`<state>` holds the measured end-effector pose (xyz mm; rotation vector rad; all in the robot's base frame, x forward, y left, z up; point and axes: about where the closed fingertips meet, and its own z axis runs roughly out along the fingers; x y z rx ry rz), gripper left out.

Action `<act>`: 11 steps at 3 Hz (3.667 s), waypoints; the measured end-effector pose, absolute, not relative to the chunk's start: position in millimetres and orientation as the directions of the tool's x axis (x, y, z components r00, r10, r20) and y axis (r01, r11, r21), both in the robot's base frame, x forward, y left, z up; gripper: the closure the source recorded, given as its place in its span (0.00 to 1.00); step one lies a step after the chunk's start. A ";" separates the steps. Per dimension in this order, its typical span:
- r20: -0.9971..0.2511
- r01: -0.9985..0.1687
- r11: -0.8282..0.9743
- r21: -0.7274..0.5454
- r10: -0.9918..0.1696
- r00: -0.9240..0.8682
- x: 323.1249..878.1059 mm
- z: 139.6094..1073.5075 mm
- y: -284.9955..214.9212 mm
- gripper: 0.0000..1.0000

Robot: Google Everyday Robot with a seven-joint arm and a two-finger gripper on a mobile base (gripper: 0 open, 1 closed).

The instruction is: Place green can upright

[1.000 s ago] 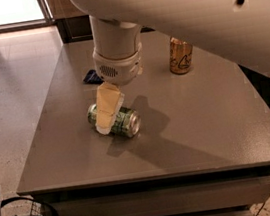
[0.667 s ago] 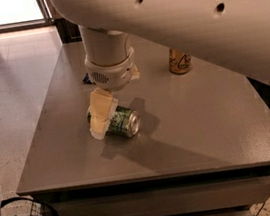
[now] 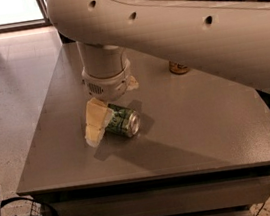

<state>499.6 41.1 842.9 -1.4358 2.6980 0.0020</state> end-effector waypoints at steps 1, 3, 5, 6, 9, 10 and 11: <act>-0.073 -0.829 0.558 -0.031 -0.828 -0.555 499.3 835.1 45.6 0.00; -0.079 -0.830 0.557 -0.034 -0.829 -0.554 499.4 835.5 46.6 0.41; -0.085 -0.831 0.555 -0.036 -0.830 -0.551 499.3 835.2 48.2 1.00; -0.085 -0.831 0.555 -0.037 -0.830 -0.551 499.3 835.1 48.3 1.00; -0.443 -0.888 0.457 -0.053 -0.808 -0.390 545.2 899.2 27.7 1.00; -0.567 -0.917 0.396 -0.039 -0.765 -0.307 555.1 910.1 27.1 1.00; -0.669 -0.944 0.328 -0.041 -0.710 -0.218 553.5 915.7 29.5 1.00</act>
Offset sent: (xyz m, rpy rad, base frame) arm -0.0002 0.0037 -0.0063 0.0014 0.0063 0.0010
